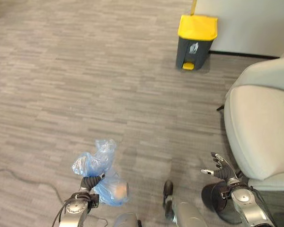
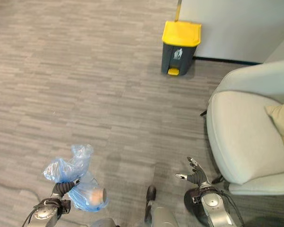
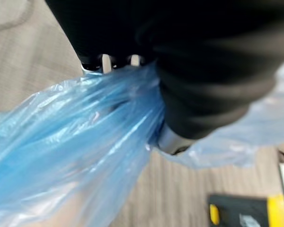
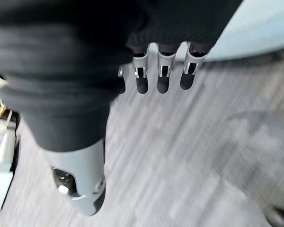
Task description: Gather garbage on tea table into small bin, then transfer packed bag to large trash can.
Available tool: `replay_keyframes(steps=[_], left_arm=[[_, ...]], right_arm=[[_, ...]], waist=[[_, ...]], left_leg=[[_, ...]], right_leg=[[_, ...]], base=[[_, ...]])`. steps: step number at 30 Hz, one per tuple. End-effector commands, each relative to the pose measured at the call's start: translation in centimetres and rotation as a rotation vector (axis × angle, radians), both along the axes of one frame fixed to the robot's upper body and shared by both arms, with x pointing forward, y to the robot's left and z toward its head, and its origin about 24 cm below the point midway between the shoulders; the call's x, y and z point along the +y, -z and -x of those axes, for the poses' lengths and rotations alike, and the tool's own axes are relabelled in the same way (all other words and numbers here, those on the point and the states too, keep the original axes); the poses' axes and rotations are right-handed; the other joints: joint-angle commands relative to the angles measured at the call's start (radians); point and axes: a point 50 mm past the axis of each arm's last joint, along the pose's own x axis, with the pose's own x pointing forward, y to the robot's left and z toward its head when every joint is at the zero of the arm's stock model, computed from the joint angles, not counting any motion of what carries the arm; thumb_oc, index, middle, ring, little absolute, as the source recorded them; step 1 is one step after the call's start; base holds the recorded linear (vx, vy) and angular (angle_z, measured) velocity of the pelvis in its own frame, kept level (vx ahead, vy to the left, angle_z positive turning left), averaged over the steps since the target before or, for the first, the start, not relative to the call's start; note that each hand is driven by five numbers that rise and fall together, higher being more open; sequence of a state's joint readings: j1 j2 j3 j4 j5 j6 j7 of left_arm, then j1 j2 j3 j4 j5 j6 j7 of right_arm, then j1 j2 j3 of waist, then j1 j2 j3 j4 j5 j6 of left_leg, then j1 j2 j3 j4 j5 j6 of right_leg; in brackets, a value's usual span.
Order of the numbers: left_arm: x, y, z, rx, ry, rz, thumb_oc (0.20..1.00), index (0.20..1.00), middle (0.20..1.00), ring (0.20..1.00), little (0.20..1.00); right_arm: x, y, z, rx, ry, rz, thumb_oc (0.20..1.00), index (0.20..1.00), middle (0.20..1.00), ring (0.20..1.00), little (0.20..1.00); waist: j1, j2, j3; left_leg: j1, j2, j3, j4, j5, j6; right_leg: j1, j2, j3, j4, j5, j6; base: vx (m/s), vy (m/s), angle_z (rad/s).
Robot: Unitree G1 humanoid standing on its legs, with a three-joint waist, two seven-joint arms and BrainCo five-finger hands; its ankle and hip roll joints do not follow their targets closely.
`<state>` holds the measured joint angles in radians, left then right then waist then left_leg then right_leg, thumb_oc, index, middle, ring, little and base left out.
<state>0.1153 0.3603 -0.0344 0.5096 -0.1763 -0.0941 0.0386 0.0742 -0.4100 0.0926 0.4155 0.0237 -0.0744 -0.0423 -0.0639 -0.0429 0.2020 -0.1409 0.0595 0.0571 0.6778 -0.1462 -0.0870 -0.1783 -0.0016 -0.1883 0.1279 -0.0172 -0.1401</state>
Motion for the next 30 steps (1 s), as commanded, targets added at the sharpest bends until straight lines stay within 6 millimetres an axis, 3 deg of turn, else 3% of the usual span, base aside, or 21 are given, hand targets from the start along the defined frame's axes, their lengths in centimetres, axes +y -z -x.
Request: replay_keyframes(steps=[1,2,4,5,8,12,16,19,23,24,26,30], left_arm=[[0.8,-2.7,-1.7,-0.137,0.028,-0.043,0.200,0.200,0.200,0.200,0.200],[0.9,-2.8,-1.8,-0.140,0.033,-0.053,0.200,0.200,0.200,0.200,0.200],[1.0,-2.9,-1.8,-0.141,0.035,-0.057,0.200,0.200,0.200,0.200,0.200],[1.0,-3.0,-2.0,-0.147,0.039,-0.063,0.200,0.200,0.200,0.200,0.200],[0.8,-3.2,-2.1,-0.155,0.046,-0.059,0.200,0.200,0.200,0.200,0.200],[1.1,-2.7,-1.3,-0.129,0.036,-0.062,0.200,0.200,0.200,0.200,0.200],[1.6,-3.0,-1.2,-0.139,0.007,-0.063,0.200,0.200,0.200,0.200,0.200],[2.2,-3.4,-1.5,-0.153,-0.024,-0.080,0.200,0.200,0.200,0.200,0.200],[2.0,-3.3,-1.6,-0.157,-0.028,-0.067,0.200,0.200,0.200,0.200,0.200],[1.9,-3.3,-1.6,-0.158,-0.026,-0.063,0.200,0.200,0.200,0.200,0.200],[2.1,-3.2,-1.6,-0.156,-0.039,-0.060,0.200,0.200,0.200,0.200,0.200],[1.9,-3.0,-1.3,-0.152,-0.036,-0.053,0.200,0.200,0.200,0.200,0.200]], right_arm=[[-1.1,-1.1,-0.1,-0.067,0.046,-0.016,1.000,1.000,1.000,1.000,1.000],[-1.3,-1.3,-0.3,-0.077,0.057,-0.013,1.000,1.000,1.000,1.000,1.000],[-1.3,-1.3,-0.3,-0.078,0.058,-0.014,1.000,1.000,1.000,1.000,1.000],[-1.2,-1.1,-0.4,-0.078,0.069,-0.016,1.000,1.000,1.000,1.000,1.000],[-1.1,-0.8,-0.3,-0.070,0.083,-0.023,1.000,1.000,1.000,1.000,1.000],[-0.4,-0.5,-0.1,-0.059,0.059,-0.038,1.000,1.000,1.000,1.000,1.000],[1.0,-1.1,-1.3,-0.087,0.001,-0.061,1.000,1.000,1.000,1.000,1.000],[2.1,-2.1,-2.4,-0.135,-0.031,-0.080,1.000,1.000,1.000,1.000,1.000],[2.0,-2.3,-2.6,-0.142,-0.035,-0.079,1.000,1.000,1.000,1.000,1.000],[1.9,-2.5,-2.7,-0.149,-0.032,-0.080,1.000,1.000,1.000,1.000,1.000],[2.1,-2.5,-2.7,-0.148,-0.039,-0.086,1.000,1.000,1.000,1.000,1.000],[2.0,-2.3,-2.3,-0.133,-0.050,-0.074,1.000,1.000,1.000,1.000,1.000]], waist=[[0.000,-0.027,0.022],[0.015,-0.029,0.032],[0.027,-0.027,0.036],[0.049,-0.019,0.043],[0.069,-0.014,0.038],[0.078,-0.029,0.008],[0.104,-0.053,-0.010],[0.104,-0.046,0.004],[0.093,-0.026,0.016],[0.073,-0.009,0.033],[0.057,-0.008,0.057],[0.038,-0.002,0.064]], left_leg=[[-0.045,-0.020,0.015,-0.234,-0.024,0.051],[-0.115,-0.045,0.008,-0.305,0.005,0.049],[-0.139,-0.057,-0.001,-0.342,0.034,0.042],[-0.187,-0.081,-0.028,-0.447,0.134,0.025],[-0.218,-0.076,-0.003,-0.501,0.196,0.019],[-0.171,-0.085,0.008,-0.489,0.143,0.051],[-0.150,-0.097,0.041,-0.451,0.071,0.101],[-0.074,-0.107,0.061,-0.475,0.016,0.140],[-0.033,-0.100,0.056,-0.503,0.007,0.136],[0.018,-0.100,0.047,-0.530,-0.006,0.131],[0.080,-0.103,0.045,-0.542,-0.037,0.116],[0.158,-0.099,0.016,-0.546,-0.084,0.093]], right_leg=[[0.042,-0.074,0.038,-0.027,-0.067,0.185],[0.057,-0.061,0.050,-0.028,-0.082,0.184],[0.067,-0.052,0.061,-0.026,-0.088,0.180],[0.103,-0.024,0.084,-0.035,-0.103,0.181],[0.161,-0.004,0.110,-0.042,-0.128,0.178],[0.215,-0.033,0.144,-0.024,-0.160,0.202],[0.186,-0.084,0.180,0.077,-0.144,0.244],[0.061,-0.121,0.152,0.266,-0.049,0.275],[-0.006,-0.125,0.121,0.253,-0.053,0.260],[-0.079,-0.126,0.091,0.213,-0.048,0.253],[-0.136,-0.167,0.026,0.100,0.001,0.267],[-0.168,-0.188,0.002,0.022,0.049,0.289]], base=[[0.33,-0.071,-0.24],[0.23,-0.032,-0.46],[0.24,0.003,-0.33],[0.40,0.030,-0.54],[0.37,0.075,-0.68],[0.42,0.171,-0.61],[0.35,0.180,-0.59],[0.36,0.147,-0.33],[0.19,0.025,-0.14],[0.39,-0.056,0.03],[0.48,-0.133,0.19],[0.37,-0.167,0.18]])
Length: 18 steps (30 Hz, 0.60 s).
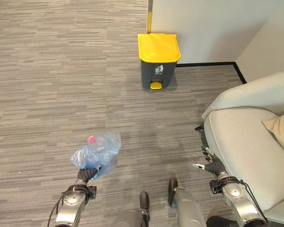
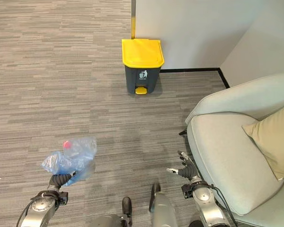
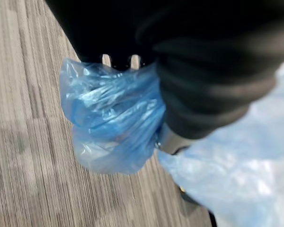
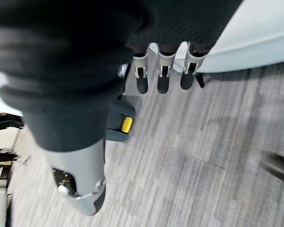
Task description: Gather garbage on tea table into small bin, then transfer packed bag to large trash can.
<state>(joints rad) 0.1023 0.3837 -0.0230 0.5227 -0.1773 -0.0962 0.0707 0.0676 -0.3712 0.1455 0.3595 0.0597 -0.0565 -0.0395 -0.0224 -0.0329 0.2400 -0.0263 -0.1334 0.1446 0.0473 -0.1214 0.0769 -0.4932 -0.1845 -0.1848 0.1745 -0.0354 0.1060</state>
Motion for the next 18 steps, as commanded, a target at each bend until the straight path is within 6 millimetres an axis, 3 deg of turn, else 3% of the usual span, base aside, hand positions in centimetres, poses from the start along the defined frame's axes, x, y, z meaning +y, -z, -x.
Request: replay_keyframes(steps=[1,2,5,6,7,9,11,14,15,16,18], left_arm=[[0.9,-2.5,-1.0,-0.135,0.001,-0.020,0.200,0.200,0.200,0.200,0.200],[0.9,-2.4,-0.7,-0.127,0.010,-0.023,0.200,0.200,0.200,0.200,0.200],[1.0,-2.3,-0.3,-0.117,0.015,-0.024,0.200,0.200,0.200,0.200,0.200],[0.7,-2.0,-0.1,-0.104,0.020,-0.010,0.200,0.200,0.200,0.200,0.200],[0.5,-2.0,-0.2,-0.106,0.026,-0.004,0.200,0.200,0.200,0.200,0.200],[0.4,-1.9,-0.3,-0.104,0.027,0.002,0.200,0.200,0.200,0.200,0.200],[0.0,-1.9,-0.6,-0.108,0.040,0.015,0.200,0.200,0.200,0.200,0.200],[-0.1,-2.0,-0.8,-0.109,0.049,0.012,0.200,0.200,0.200,0.200,0.200],[-0.4,-1.9,-0.7,-0.107,0.055,0.023,0.200,0.200,0.200,0.200,0.200],[-0.5,-1.8,-0.7,-0.108,0.055,0.024,0.200,0.200,0.200,0.200,0.200],[-0.5,-1.8,-0.7,-0.109,0.053,0.025,0.200,0.200,0.200,0.200,0.200]], right_arm=[[-0.7,-1.9,-1.6,-0.106,0.004,0.007,1.000,1.000,1.000,1.000,1.000],[-1.0,-1.8,-1.1,-0.093,0.008,0.008,1.000,1.000,1.000,1.000,1.000],[-1.2,-1.6,-0.8,-0.083,0.010,0.008,1.000,1.000,1.000,1.000,1.000],[-1.7,-1.2,-0.2,-0.062,0.021,0.023,1.000,1.000,1.000,1.000,1.000],[-1.9,-1.2,-0.1,-0.065,0.027,0.024,1.000,1.000,1.000,1.000,1.000],[-2.2,-1.2,0.1,-0.060,0.034,0.025,1.000,1.000,1.000,1.000,1.000],[-3.0,-1.0,0.5,-0.049,0.064,0.038,1.000,1.000,1.000,1.000,1.000],[-3.3,-1.1,0.5,-0.049,0.074,0.042,1.000,1.000,1.000,1.000,1.000],[-3.5,-1.4,0.3,-0.057,0.074,0.052,1.000,1.000,1.000,1.000,1.000],[-3.6,-1.5,0.2,-0.061,0.079,0.054,1.000,1.000,1.000,1.000,1.000],[-3.7,-1.6,0.0,-0.068,0.092,0.049,1.000,1.000,1.000,1.000,1.000]], waist=[[-0.011,-0.010,0.023],[-0.015,-0.013,0.014],[-0.021,-0.013,-0.007],[-0.025,-0.001,-0.020],[-0.027,0.002,-0.025],[-0.034,0.003,-0.031],[-0.044,0.007,-0.035],[-0.041,0.000,-0.033],[-0.026,-0.007,-0.026],[-0.019,-0.014,-0.024],[-0.003,-0.022,-0.019]], left_leg=[[0.070,0.104,-0.081,0.079,-0.118,-0.081],[0.099,0.113,-0.098,0.077,-0.135,-0.092],[0.112,0.141,-0.111,0.100,-0.103,-0.115],[0.099,0.187,-0.119,0.159,-0.052,-0.143],[0.084,0.201,-0.124,0.201,-0.021,-0.151],[0.069,0.207,-0.129,0.234,0.013,-0.155],[0.036,0.246,-0.095,0.331,0.073,-0.157],[0.005,0.233,-0.085,0.322,0.053,-0.140],[-0.053,0.201,-0.083,0.283,-0.002,-0.126],[-0.088,0.191,-0.080,0.267,-0.018,-0.125],[-0.176,0.189,-0.054,0.217,0.020,-0.133]], right_leg=[[0.132,-0.010,0.009,-0.015,0.073,0.047],[0.144,-0.001,0.024,-0.007,0.065,0.049],[0.163,0.008,0.022,0.008,0.071,0.032],[0.186,0.034,0.012,0.024,0.043,0.008],[0.203,0.049,0.003,0.024,0.027,-0.008],[0.222,0.060,-0.005,0.018,0.015,-0.021],[0.266,0.090,-0.016,0.023,-0.039,-0.055],[0.295,0.094,-0.008,0.010,-0.056,-0.061],[0.329,0.094,0.001,-0.003,-0.073,-0.055],[0.345,0.090,0.007,-0.016,-0.078,-0.050],[0.378,0.085,0.003,-0.041,-0.081,-0.044]], base=[[0.45,-0.240,0.18],[0.50,-0.298,0.31],[0.36,-0.254,0.63],[0.33,-0.310,0.69],[0.44,-0.403,0.52],[0.24,-0.218,0.36],[0.28,-0.240,-0.06],[0.21,-0.103,0.06],[0.23,-0.052,0.10],[0.29,-0.056,0.13],[0.20,-0.003,-0.32]])
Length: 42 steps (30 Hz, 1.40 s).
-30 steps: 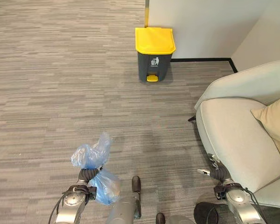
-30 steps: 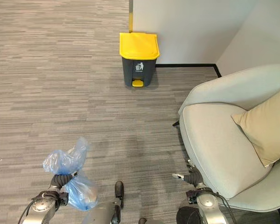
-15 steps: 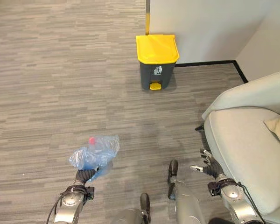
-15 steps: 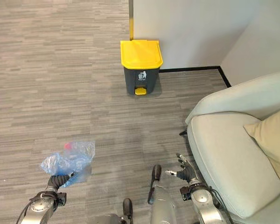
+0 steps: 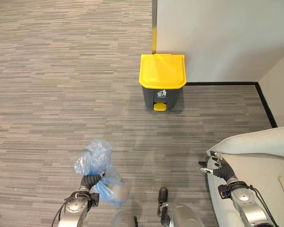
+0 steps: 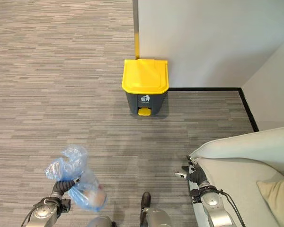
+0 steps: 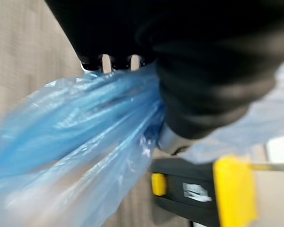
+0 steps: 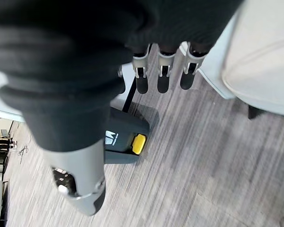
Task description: Gather garbage on tea table into small bin, then transfer packed bag to large trash can.
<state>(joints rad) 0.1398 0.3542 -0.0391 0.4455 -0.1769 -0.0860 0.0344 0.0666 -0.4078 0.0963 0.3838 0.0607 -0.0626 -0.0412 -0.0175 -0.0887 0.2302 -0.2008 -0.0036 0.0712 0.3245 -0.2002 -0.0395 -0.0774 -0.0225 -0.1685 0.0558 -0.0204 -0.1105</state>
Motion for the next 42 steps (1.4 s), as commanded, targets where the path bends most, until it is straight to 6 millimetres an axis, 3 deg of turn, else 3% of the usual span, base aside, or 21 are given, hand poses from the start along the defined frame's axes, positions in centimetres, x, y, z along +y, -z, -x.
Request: replay_keyframes(steps=[1,3,4,5,9,10,14,17,21,24,26,27,28,31,34,37,42], left_arm=[[1.1,-1.7,-0.9,-0.094,-0.006,-0.024,0.200,0.200,0.200,0.200,0.200],[1.2,-1.6,-1.0,-0.092,-0.009,-0.033,0.200,0.200,0.200,0.200,0.200],[1.2,-1.6,-0.9,-0.092,-0.009,-0.034,0.200,0.200,0.200,0.200,0.200],[1.3,-1.7,-0.7,-0.091,-0.008,-0.035,0.200,0.200,0.200,0.200,0.200],[2.0,-1.7,-0.1,-0.077,-0.019,-0.058,0.200,0.200,0.200,0.200,0.200],[2.4,-1.9,-0.3,-0.081,-0.025,-0.070,0.200,0.200,0.200,0.200,0.200],[2.9,-2.7,-1.0,-0.112,-0.037,-0.087,0.200,0.200,0.200,0.200,0.200],[3.1,-3.0,-1.3,-0.128,-0.050,-0.083,0.200,0.200,0.200,0.200,0.200],[2.7,-2.6,-1.4,-0.121,-0.054,-0.064,0.200,0.200,0.200,0.200,0.200],[2.5,-2.6,-1.4,-0.122,-0.040,-0.060,0.200,0.200,0.200,0.200,0.200],[2.1,-2.0,-0.7,-0.090,-0.023,-0.046,0.200,0.200,0.200,0.200,0.200],[2.1,-2.0,-0.7,-0.090,-0.023,-0.047,0.200,0.200,0.200,0.200,0.200],[2.1,-1.8,-0.5,-0.082,-0.025,-0.043,0.200,0.200,0.200,0.200,0.200],[1.7,-1.6,-0.5,-0.072,-0.016,-0.028,0.200,0.200,0.200,0.200,0.200],[1.6,-1.5,-0.7,-0.075,-0.019,-0.022,0.200,0.200,0.200,0.200,0.200],[1.3,-1.5,-1.0,-0.079,-0.013,-0.019,0.200,0.200,0.200,0.200,0.200],[1.1,-1.5,-1.0,-0.081,-0.012,-0.015,0.200,0.200,0.200,0.200,0.200]], right_arm=[[-1.6,-1.1,-0.1,-0.062,0.050,0.008,1.000,1.000,1.000,1.000,1.000],[-1.7,-0.5,0.2,-0.043,0.076,0.008,1.000,1.000,1.000,1.000,1.000],[-1.7,-0.5,0.2,-0.043,0.076,0.008,1.000,1.000,1.000,1.000,1.000],[-1.6,0.0,0.6,-0.016,0.078,0.013,1.000,1.000,1.000,1.000,1.000],[-0.6,0.6,0.5,0.011,0.060,-0.006,1.000,1.000,1.000,1.000,1.000],[-0.4,1.0,0.5,0.024,0.066,-0.021,1.000,1.000,1.000,1.000,1.000],[-0.2,1.1,0.1,0.022,0.079,-0.049,1.000,1.000,1.000,1.000,1.000],[-0.2,0.7,-0.3,0.004,0.084,-0.062,1.000,1.000,1.000,1.000,1.000],[-0.2,0.8,-0.1,0.010,0.087,-0.067,1.000,1.000,1.000,1.000,1.000],[-0.4,1.0,0.3,0.020,0.091,-0.062,1.000,1.000,1.000,1.000,1.000],[-1.1,1.4,1.2,0.039,0.110,-0.055,1.000,1.000,1.000,1.000,1.000],[-1.1,1.4,1.2,0.039,0.110,-0.056,1.000,1.000,1.000,1.000,1.000],[-1.3,1.4,1.5,0.039,0.122,-0.057,1.000,1.000,1.000,1.000,1.000],[-2.0,1.3,1.7,0.039,0.137,-0.043,1.000,1.000,1.000,1.000,1.000],[-2.2,1.3,1.8,0.045,0.144,-0.039,1.000,1.000,1.000,1.000,1.000],[-2.8,1.2,1.9,0.043,0.163,-0.032,1.000,1.000,1.000,1.000,1.000],[-3.2,1.6,2.4,0.060,0.190,-0.022,1.000,1.000,1.000,1.000,1.000]], waist=[[0.003,0.035,-0.006],[0.030,0.043,-0.002],[0.031,0.042,-0.001],[0.039,0.044,-0.020],[0.051,0.018,-0.054],[0.053,0.012,-0.059],[0.047,0.024,-0.050],[0.026,0.045,-0.020],[-0.011,0.044,0.010],[-0.025,0.041,0.011],[-0.027,0.042,-0.014],[-0.029,0.040,-0.017],[-0.034,0.044,-0.021],[-0.042,0.045,-0.035],[-0.040,0.041,-0.031],[-0.042,0.027,-0.031],[-0.034,0.045,-0.027]], left_leg=[[-0.032,0.065,0.031,-0.093,0.138,-0.025],[-0.093,0.091,0.090,-0.206,0.270,-0.055],[-0.090,0.090,0.091,-0.209,0.272,-0.055],[-0.079,0.105,0.135,-0.217,0.267,-0.052],[-0.032,0.065,0.142,-0.168,0.186,-0.001],[-0.016,0.038,0.137,-0.158,0.149,0.028],[0.044,0.013,0.131,-0.181,0.114,0.057],[0.109,0.005,0.122,-0.215,0.092,0.062],[0.181,-0.016,0.082,-0.224,0.058,0.056],[0.206,-0.019,0.050,-0.216,0.034,0.044],[0.224,-0.002,0.034,-0.178,0.003,0.015],[0.220,-0.005,0.032,-0.179,0.007,0.015],[0.227,0.022,0.033,-0.156,0.020,-0.013],[0.184,0.063,0.027,-0.044,0.078,-0.036],[0.148,0.071,0.012,-0.018,0.101,-0.037],[0.104,0.089,0.020,-0.099,0.091,-0.038],[0.069,0.162,0.026,-0.224,0.202,-0.074]], right_leg=[[-0.017,-0.071,-0.012,0.066,-0.100,0.172],[0.070,-0.053,-0.014,0.027,-0.118,0.178],[0.072,-0.054,-0.014,0.026,-0.117,0.179],[0.125,-0.065,-0.002,0.026,-0.138,0.193],[0.144,-0.142,0.033,0.075,-0.118,0.242],[0.118,-0.158,0.060,0.150,-0.094,0.253],[0.002,-0.151,0.073,0.246,-0.040,0.246],[-0.112,-0.137,0.033,0.234,-0.027,0.233],[-0.201,-0.121,0.017,0.123,0.019,0.245],[-0.194,-0.117,0.030,0.109,0.016,0.253],[-0.146,-0.106,0.024,0.101,0.010,0.224],[-0.149,-0.108,0.024,0.097,0.014,0.224],[-0.134,-0.097,0.018,0.095,0.003,0.215],[-0.086,-0.076,-0.005,0.065,-0.022,0.183],[-0.064,-0.069,-0.004,0.057,-0.041,0.172],[-0.041,-0.085,0.002,0.045,-0.053,0.179],[-0.009,-0.107,0.005,0.040,-0.064,0.197]], base=[[0.30,0.032,-0.72],[0.38,0.078,-0.52],[0.52,0.236,-0.43],[0.56,0.337,-0.56],[0.48,0.373,-0.47],[0.26,0.232,-0.06],[0.20,0.153,0.08],[0.20,0.059,-0.08],[0.25,-0.055,0.04],[0.30,-0.185,0.46],[0.39,-0.279,0.62],[0.21,-0.197,0.99],[0.21,-0.218,0.88],[0.21,-0.193,0.39],[0.09,-0.056,0.07],[0.10,0.041,-0.01],[0.05,0.169,-0.08]])
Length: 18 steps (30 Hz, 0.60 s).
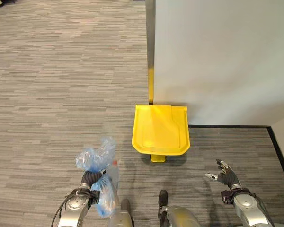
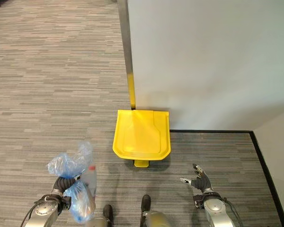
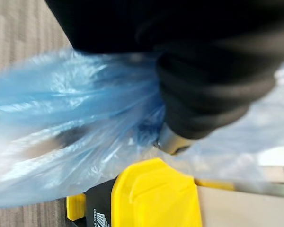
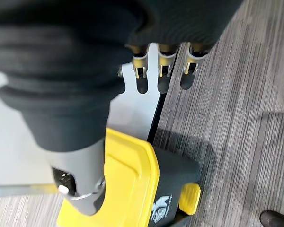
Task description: Gather garbage on tea table into small bin, then transfer packed bag to large trash can.
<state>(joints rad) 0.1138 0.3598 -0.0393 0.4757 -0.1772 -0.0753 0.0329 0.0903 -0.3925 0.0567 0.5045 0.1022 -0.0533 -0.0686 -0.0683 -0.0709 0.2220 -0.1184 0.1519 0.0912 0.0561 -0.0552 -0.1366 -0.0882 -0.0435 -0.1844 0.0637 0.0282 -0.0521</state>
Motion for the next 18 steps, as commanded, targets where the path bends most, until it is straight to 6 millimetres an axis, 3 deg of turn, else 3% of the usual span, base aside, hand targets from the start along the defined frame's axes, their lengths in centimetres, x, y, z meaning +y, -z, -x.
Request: replay_keyframes(steps=[1,3,5,8,9,12,14,15,18], left_arm=[[0.9,-1.6,-0.6,-0.096,-0.008,-0.010,0.200,0.200,0.200,0.200,0.200],[0.7,-1.5,-0.4,-0.094,-0.006,-0.003,0.200,0.200,0.200,0.200,0.200],[1.6,-2.0,-0.3,-0.095,-0.002,-0.038,0.200,0.200,0.200,0.200,0.200],[2.3,-2.3,-0.6,-0.106,-0.021,-0.061,0.200,0.200,0.200,0.200,0.200],[2.6,-2.5,-0.6,-0.110,-0.033,-0.069,0.200,0.200,0.200,0.200,0.200],[2.8,-2.5,-0.6,-0.111,-0.046,-0.064,0.200,0.200,0.200,0.200,0.200],[2.8,-2.5,-0.6,-0.115,-0.043,-0.063,0.200,0.200,0.200,0.200,0.200],[2.4,-2.5,-0.6,-0.113,-0.034,-0.051,0.200,0.200,0.200,0.200,0.200],[1.9,-2.1,-0.4,-0.100,-0.021,-0.031,0.200,0.200,0.200,0.200,0.200]], right_arm=[[-1.5,-0.9,0.2,-0.052,0.054,0.009,1.000,1.000,1.000,1.000,1.000],[-1.5,-0.7,0.3,-0.037,0.048,0.014,1.000,1.000,1.000,1.000,1.000],[-0.8,-0.2,-0.2,-0.006,0.031,0.020,1.000,1.000,1.000,1.000,1.000],[-0.1,-0.2,-0.9,-0.010,0.017,0.012,1.000,1.000,1.000,1.000,1.000],[0.5,-0.2,-1.2,-0.022,0.006,-0.013,1.000,1.000,1.000,1.000,1.000],[0.5,0.0,-0.9,-0.011,0.003,-0.015,1.000,1.000,1.000,1.000,1.000],[0.4,0.0,-1.0,-0.018,0.011,-0.015,1.000,1.000,1.000,1.000,1.000],[0.1,0.0,-0.7,-0.010,0.017,-0.009,1.000,1.000,1.000,1.000,1.000],[-0.3,0.0,-0.5,-0.008,0.032,-0.005,1.000,1.000,1.000,1.000,1.000]], waist=[[0.016,0.027,-0.018],[0.017,0.039,-0.023],[0.034,0.026,-0.023],[0.052,0.020,-0.011],[0.056,0.021,-0.005],[0.055,0.018,-0.002],[0.051,0.018,0.002],[0.044,0.009,0.001],[0.046,0.005,-0.012]], left_leg=[[-0.013,0.006,0.006,0.044,0.057,0.024],[0.004,-0.001,-0.006,0.016,0.046,0.024],[0.028,-0.071,-0.007,0.029,-0.007,0.067],[0.039,-0.102,0.017,0.030,-0.028,0.102],[0.046,-0.107,0.035,0.023,-0.029,0.111],[0.062,-0.134,0.035,0.010,-0.028,0.120],[0.061,-0.137,0.027,0.017,-0.034,0.119],[0.055,-0.144,0.011,0.038,-0.041,0.118],[0.051,-0.139,0.011,0.053,-0.048,0.111]], right_leg=[[0.002,-0.086,0.021,0.032,-0.113,0.138],[0.003,-0.091,0.028,0.036,-0.111,0.146],[-0.019,-0.144,0.082,0.047,-0.059,0.187],[-0.059,-0.173,0.101,0.102,-0.038,0.209],[-0.084,-0.167,0.096,0.147,-0.039,0.205],[-0.094,-0.083,0.096,0.144,-0.073,0.183],[-0.093,-0.075,0.098,0.137,-0.081,0.177],[-0.074,-0.045,0.154,0.107,-0.085,0.163],[-0.044,-0.046,0.135,0.053,-0.074,0.158]], base=[[0.08,0.287,-0.08],[0.08,0.335,-0.20],[0.06,0.559,-0.53],[-0.02,0.262,-0.66],[0.01,0.178,-0.59],[0.06,0.064,-0.37],[0.08,-0.048,0.19],[0.09,-0.085,0.42],[0.10,-0.080,0.18]])
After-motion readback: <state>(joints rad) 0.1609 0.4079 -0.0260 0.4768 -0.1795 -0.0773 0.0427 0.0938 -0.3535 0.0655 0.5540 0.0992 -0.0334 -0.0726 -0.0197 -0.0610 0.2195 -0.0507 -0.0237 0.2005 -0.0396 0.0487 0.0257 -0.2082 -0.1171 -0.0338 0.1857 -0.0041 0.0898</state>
